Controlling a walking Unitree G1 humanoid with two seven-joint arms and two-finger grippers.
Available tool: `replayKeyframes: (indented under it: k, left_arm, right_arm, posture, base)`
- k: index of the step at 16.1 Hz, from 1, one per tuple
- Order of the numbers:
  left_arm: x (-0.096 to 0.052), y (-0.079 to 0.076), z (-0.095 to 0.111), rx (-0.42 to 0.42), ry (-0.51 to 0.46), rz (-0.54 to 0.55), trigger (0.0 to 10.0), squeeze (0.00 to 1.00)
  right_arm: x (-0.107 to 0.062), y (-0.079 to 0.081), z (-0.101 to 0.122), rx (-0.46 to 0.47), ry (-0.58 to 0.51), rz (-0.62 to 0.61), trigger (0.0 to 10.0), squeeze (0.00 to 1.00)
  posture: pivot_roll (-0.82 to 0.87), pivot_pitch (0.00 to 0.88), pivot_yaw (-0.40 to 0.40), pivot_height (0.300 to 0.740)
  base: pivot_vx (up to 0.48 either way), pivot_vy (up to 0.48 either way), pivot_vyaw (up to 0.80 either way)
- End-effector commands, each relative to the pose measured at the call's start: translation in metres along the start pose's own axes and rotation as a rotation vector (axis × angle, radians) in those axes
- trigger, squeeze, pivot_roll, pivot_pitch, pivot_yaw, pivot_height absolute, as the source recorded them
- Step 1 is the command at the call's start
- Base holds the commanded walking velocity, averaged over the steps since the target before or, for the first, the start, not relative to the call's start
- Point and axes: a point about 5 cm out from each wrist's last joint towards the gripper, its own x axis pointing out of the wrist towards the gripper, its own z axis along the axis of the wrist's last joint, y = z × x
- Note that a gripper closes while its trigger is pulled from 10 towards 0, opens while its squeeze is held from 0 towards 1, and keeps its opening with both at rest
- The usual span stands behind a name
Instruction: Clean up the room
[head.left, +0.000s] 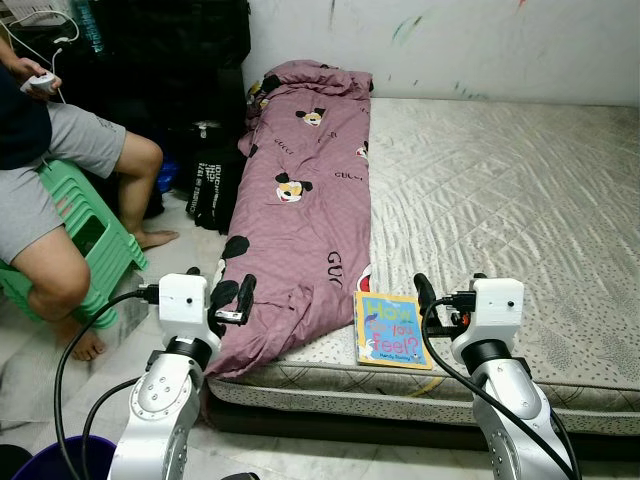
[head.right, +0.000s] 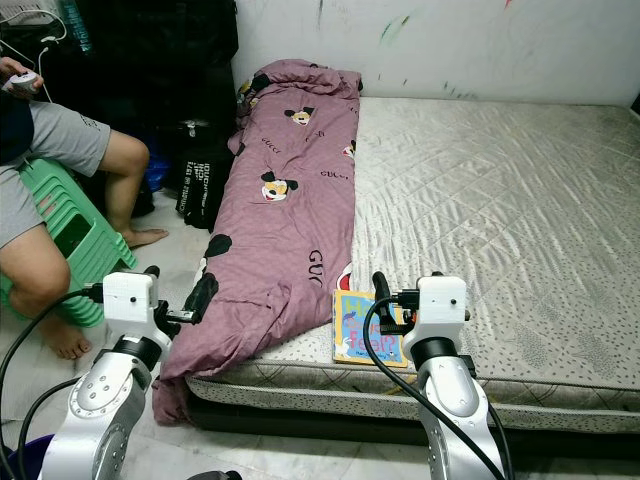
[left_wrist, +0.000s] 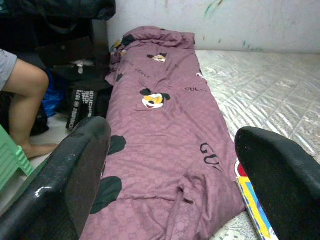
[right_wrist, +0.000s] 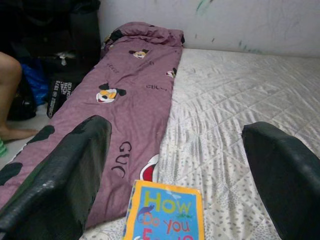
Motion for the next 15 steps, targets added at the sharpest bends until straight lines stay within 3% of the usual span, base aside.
replayKeyframes:
  k: [1,7,15]
  left_arm:
    - [0.0014,0.0014,-0.0013,0.004,0.015,-0.004,10.0,0.00]
    - [0.0025,0.0000,-0.0012,0.000,0.015,-0.004,10.0,0.00]
    - [0.0037,-0.0008,-0.0018,-0.009,0.017,-0.002,10.0,0.00]
  right_arm:
    - [0.0020,0.0037,-0.0033,-0.010,0.022,0.017,10.0,0.00]
    - [0.0027,0.0033,-0.0037,-0.014,0.029,0.022,10.0,0.00]
    - [0.0035,0.0029,-0.0042,-0.020,0.033,0.027,10.0,0.00]
  posture:
    - [-0.04,0.000,0.011,0.740]
    - [-0.05,0.000,0.007,0.740]
    - [-0.05,0.000,0.005,0.740]
  base:
    - [0.000,0.000,0.00]
    - [0.000,0.000,0.00]
    - [0.000,-0.307,0.00]
